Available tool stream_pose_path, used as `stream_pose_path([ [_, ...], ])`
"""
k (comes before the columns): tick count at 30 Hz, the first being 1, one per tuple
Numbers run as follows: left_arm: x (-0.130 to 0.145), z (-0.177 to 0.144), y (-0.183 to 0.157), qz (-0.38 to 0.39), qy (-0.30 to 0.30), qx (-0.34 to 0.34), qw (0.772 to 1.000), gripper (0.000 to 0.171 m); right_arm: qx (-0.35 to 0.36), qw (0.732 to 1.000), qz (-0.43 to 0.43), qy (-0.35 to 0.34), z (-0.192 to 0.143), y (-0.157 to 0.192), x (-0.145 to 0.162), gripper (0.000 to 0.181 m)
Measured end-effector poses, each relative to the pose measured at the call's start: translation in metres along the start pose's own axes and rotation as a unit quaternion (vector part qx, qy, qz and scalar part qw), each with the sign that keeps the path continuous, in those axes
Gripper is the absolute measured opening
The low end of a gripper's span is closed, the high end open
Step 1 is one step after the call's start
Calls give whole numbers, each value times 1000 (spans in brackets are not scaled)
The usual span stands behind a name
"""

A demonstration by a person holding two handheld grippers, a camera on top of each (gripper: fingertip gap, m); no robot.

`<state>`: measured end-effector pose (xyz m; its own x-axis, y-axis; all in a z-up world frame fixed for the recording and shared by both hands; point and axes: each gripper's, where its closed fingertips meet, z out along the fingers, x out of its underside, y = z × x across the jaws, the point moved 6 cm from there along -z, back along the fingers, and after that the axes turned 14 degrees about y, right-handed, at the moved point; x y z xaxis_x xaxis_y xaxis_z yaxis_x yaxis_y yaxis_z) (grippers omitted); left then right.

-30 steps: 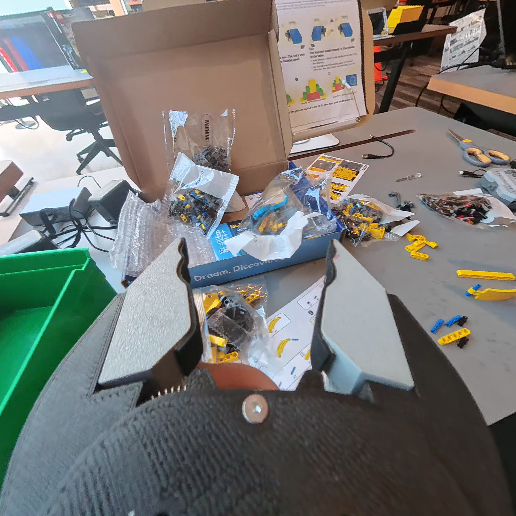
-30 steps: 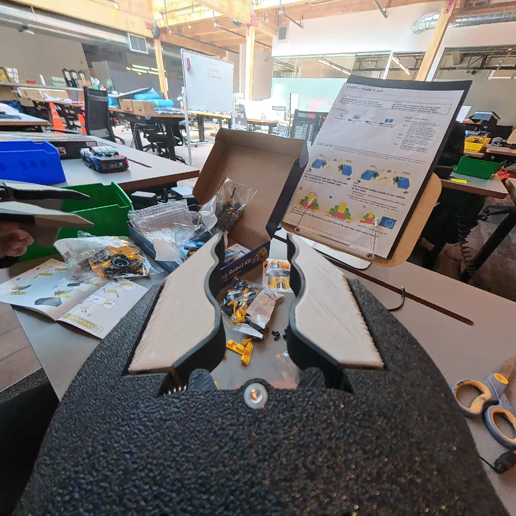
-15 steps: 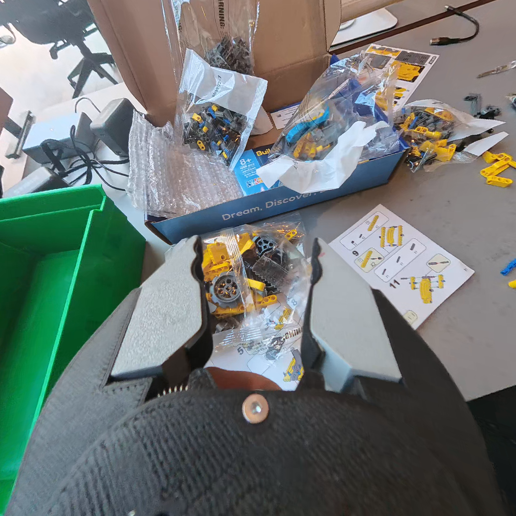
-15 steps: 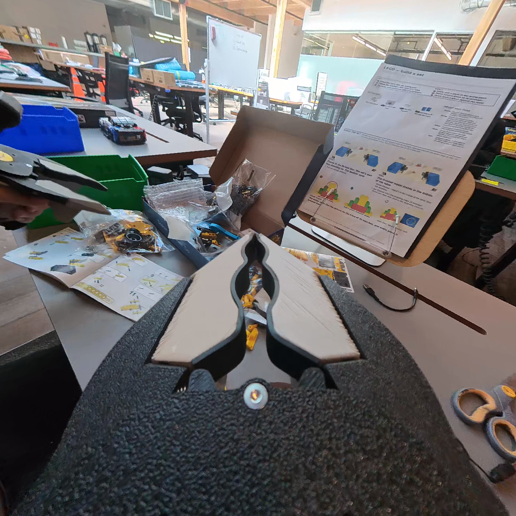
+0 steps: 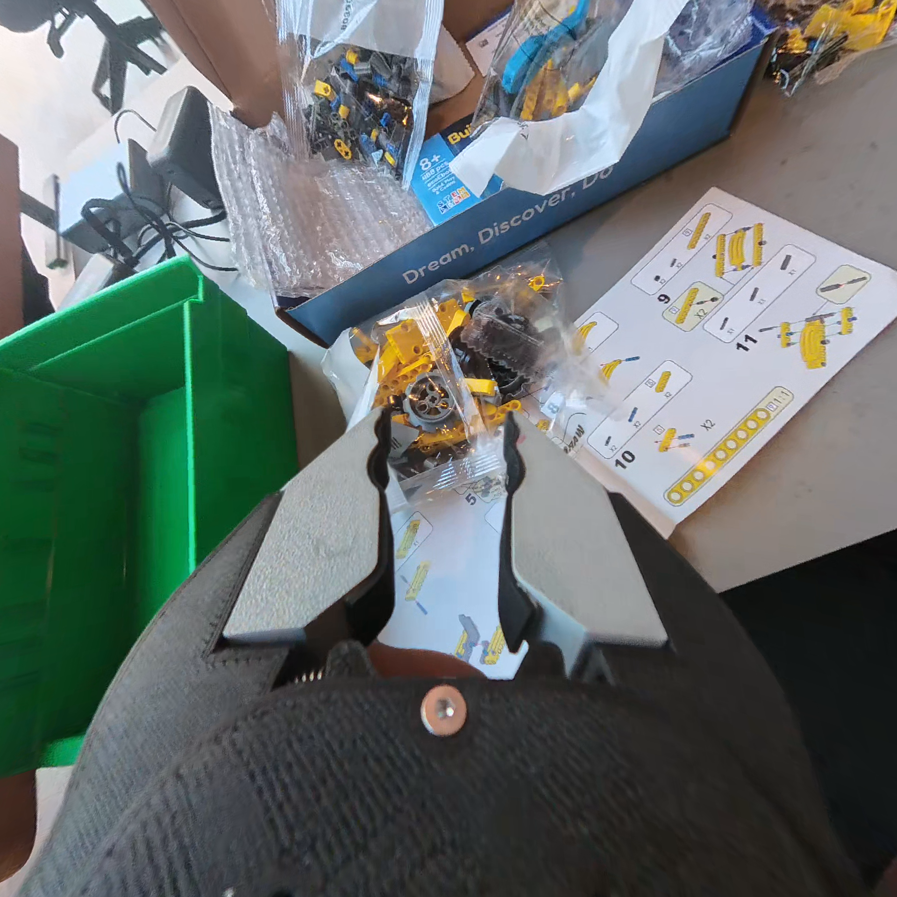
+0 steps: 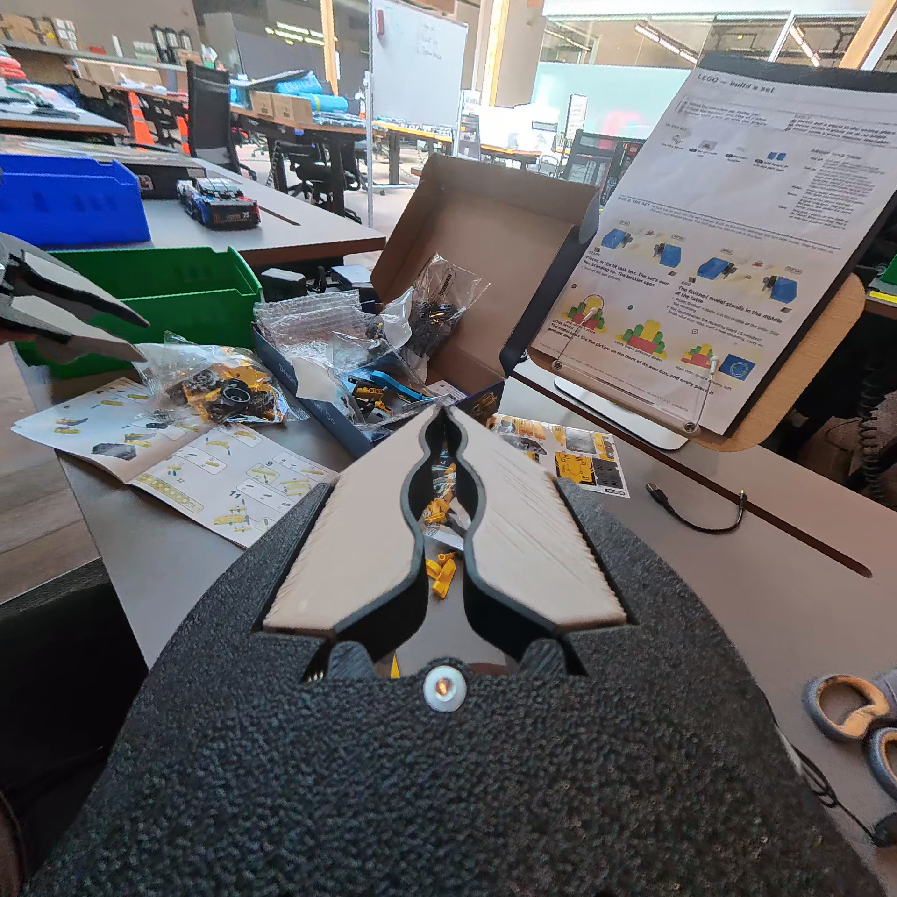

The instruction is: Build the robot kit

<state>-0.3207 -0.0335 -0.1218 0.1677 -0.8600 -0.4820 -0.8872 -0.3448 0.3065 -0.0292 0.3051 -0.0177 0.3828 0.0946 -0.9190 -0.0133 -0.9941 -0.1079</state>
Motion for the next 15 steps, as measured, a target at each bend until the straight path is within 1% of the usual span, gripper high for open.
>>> stream_pose_path([
  [3, -1, 5, -6, 22, 11, -3, 1000, 47, -1, 1000, -9, 17, 5, 3, 3, 0],
  [7, 1, 9, -8, 27, 24, 1, 999, 47, -1, 999, -29, 40, 10, 8, 7, 1],
  [11, 9, 12, -7, 34, 49, -2, 998, 46, 1, 998, -34, 46, 12, 9, 8, 1],
  [15, 6, 10, -9, 34, 42, 4, 999, 44, -1, 999, -30, 44, 12, 8, 8, 1],
])
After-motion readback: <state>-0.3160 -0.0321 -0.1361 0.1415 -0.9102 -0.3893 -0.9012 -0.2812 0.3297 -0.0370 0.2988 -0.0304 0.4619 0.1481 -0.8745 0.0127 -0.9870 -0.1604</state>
